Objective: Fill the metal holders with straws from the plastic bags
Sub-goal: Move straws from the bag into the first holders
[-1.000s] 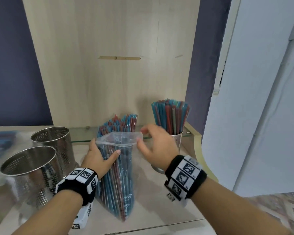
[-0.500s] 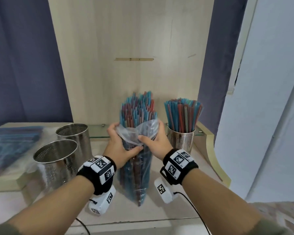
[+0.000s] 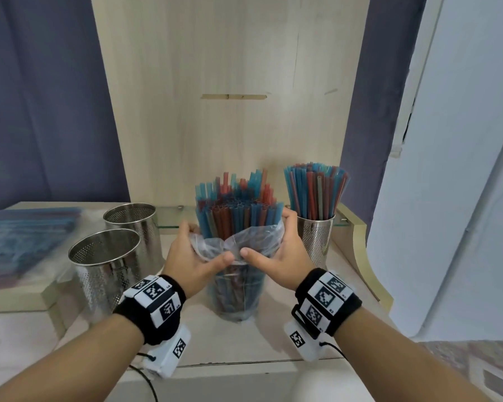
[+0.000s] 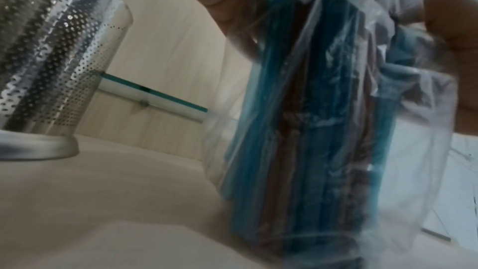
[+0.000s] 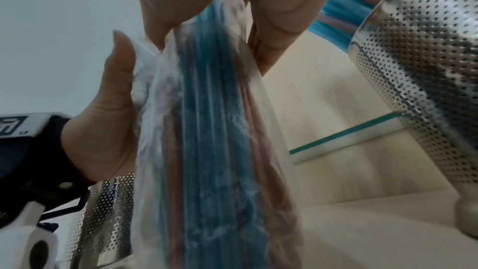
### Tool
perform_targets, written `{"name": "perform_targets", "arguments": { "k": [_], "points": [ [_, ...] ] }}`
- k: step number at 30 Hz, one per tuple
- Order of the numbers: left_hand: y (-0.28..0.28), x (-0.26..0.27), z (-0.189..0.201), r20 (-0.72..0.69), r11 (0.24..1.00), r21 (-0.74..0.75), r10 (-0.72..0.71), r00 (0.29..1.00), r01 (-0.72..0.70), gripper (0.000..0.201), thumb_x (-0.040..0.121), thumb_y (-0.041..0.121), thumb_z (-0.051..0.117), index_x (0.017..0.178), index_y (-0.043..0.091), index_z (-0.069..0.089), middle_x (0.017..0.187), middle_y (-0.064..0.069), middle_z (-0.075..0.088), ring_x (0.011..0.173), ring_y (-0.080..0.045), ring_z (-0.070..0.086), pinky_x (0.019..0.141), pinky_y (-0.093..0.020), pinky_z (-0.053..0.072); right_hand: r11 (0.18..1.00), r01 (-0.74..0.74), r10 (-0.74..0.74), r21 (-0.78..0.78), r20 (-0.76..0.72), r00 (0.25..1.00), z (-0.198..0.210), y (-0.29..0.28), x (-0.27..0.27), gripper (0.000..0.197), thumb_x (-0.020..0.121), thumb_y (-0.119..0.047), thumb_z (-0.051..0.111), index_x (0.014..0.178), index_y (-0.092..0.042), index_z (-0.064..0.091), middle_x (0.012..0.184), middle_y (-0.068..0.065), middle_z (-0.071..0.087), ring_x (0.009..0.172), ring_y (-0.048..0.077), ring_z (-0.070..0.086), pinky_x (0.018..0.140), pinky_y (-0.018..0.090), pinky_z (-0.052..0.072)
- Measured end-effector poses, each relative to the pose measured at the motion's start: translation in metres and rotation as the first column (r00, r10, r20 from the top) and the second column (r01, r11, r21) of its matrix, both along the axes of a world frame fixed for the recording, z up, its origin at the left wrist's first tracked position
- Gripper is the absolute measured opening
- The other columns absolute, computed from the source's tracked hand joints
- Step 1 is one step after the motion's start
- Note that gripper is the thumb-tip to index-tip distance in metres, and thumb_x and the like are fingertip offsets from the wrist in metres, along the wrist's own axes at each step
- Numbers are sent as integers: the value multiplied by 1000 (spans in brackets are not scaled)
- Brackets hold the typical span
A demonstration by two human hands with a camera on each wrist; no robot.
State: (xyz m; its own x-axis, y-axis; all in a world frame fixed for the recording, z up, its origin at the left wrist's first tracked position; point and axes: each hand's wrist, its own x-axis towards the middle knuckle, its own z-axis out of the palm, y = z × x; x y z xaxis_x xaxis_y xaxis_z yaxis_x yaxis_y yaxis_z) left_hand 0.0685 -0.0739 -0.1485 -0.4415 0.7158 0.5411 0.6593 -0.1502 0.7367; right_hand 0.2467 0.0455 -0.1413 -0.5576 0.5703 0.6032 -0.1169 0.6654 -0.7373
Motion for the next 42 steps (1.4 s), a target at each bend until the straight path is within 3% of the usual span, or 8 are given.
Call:
{"name": "perform_targets", "arguments": {
  "k": [4, 8, 10, 14, 20, 26, 31, 42],
  "points": [
    [2, 6, 5, 44, 999, 25, -47, 998, 46, 94, 68, 36, 86, 137, 19, 25, 107, 19, 59, 94, 14, 60, 86, -10, 46, 999, -13, 13, -38, -13, 1000, -2, 2, 3, 73, 79, -13, 82, 133, -16, 33, 120, -3, 63, 112, 4, 63, 93, 20, 50],
    [2, 7, 14, -50, 989, -146, -46, 998, 38, 62, 57, 78, 70, 78, 19, 73, 58, 8, 64, 53, 1, 56, 53, -20, 43, 995, 73, -82, 65, 163, 983, 0, 12, 3, 56, 78, -60, 69, 119, -24, 54, 116, 2, 57, 117, 17, 53, 102, 42, 45],
    [5, 7, 13, -95, 988, -129, 68, 993, -80, 76, 53, 88, 65, 89, 21, 68, 79, 3, 65, 76, -8, 59, 66, -28, 50, 983, 166, -183, 81, 318, 930, 4, 14, 2, 62, 73, -69, 57, 116, -25, 58, 119, 3, 48, 121, 17, 38, 109, 43, 34],
    [8, 17, 15, -152, 965, -59, 245, 958, -257, 106, 51, 77, 75, 130, 16, 41, 131, -2, 31, 122, -17, 30, 101, -33, 35, 970, 244, -239, 22, 299, 924, 19, 11, -2, 82, 83, -40, 68, 151, -15, 30, 146, 6, 36, 138, 20, 30, 117, 46, 29],
    [13, 19, 3, 67, 995, 18, 95, 993, -97, 112, 55, 47, 90, 138, 20, 20, 122, -2, 52, 112, -15, 53, 87, -17, 42, 970, 79, -71, -230, 42, 997, 43, -2, -12, 92, 91, -32, 68, 158, -16, 8, 164, -2, 17, 145, 3, 14, 119, 28, 17],
    [15, 7, -3, 22, 1000, 11, 14, 1000, -14, 126, 50, 52, 92, 147, 30, 14, 141, 0, 49, 128, -10, 45, 107, -32, 38, 948, -27, 78, -316, 149, 986, 27, 11, -18, 94, 58, -55, 89, 134, -17, 47, 124, -2, 67, 116, 11, 64, 103, 44, 51],
    [18, 4, -6, -6, 998, 32, 62, 998, -61, 123, 52, 48, 92, 147, 19, 21, 140, -2, 47, 123, -5, 41, 103, -27, 38, 976, 74, -56, -206, 95, 994, 33, 18, -19, 42, 81, -23, 81, 119, -13, 65, 110, -1, 73, 103, 11, 69, 97, 41, 55],
    [27, 5, -8, 21, 981, 95, 168, 986, -169, 118, 53, 37, 94, 145, 4, 27, 137, -4, 39, 115, 2, 32, 97, -15, 31, 976, 144, -120, -166, 148, 982, 44, 25, -43, 30, 86, -9, 72, 116, -4, 67, 106, 8, 73, 98, 18, 70, 86, 29, 57]
  ]
}}
